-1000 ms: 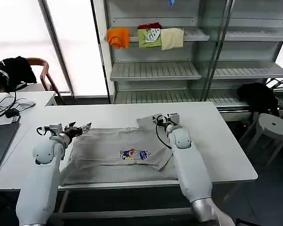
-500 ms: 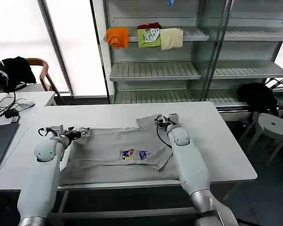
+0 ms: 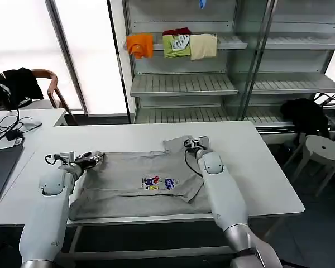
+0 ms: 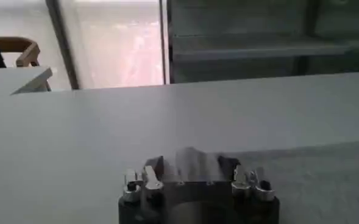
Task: Fold and organize the clothes.
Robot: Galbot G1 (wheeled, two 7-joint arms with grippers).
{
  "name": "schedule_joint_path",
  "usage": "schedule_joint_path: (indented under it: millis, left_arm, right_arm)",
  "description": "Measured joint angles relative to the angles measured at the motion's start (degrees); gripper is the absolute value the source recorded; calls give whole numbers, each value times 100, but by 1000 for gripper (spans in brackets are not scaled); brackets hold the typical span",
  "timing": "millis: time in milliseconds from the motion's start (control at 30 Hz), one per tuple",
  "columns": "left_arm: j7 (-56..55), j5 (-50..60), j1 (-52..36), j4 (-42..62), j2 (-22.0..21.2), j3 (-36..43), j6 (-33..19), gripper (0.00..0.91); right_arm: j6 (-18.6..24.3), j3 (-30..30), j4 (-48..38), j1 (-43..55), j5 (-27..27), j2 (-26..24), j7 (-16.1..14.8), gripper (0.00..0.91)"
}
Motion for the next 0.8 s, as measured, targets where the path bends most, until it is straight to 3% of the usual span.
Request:
schedule_joint_path:
  millis: [400,800]
  left_arm:
    - [92,-145,87,-99,4,-32,-31,0]
    - [-59,-836,281,-588,115,-159,-120,10]
  right_arm:
    - [160,-15,459,-221,197,-2,43,0]
    - [50,-199,1750,-715,668,-1,260,0]
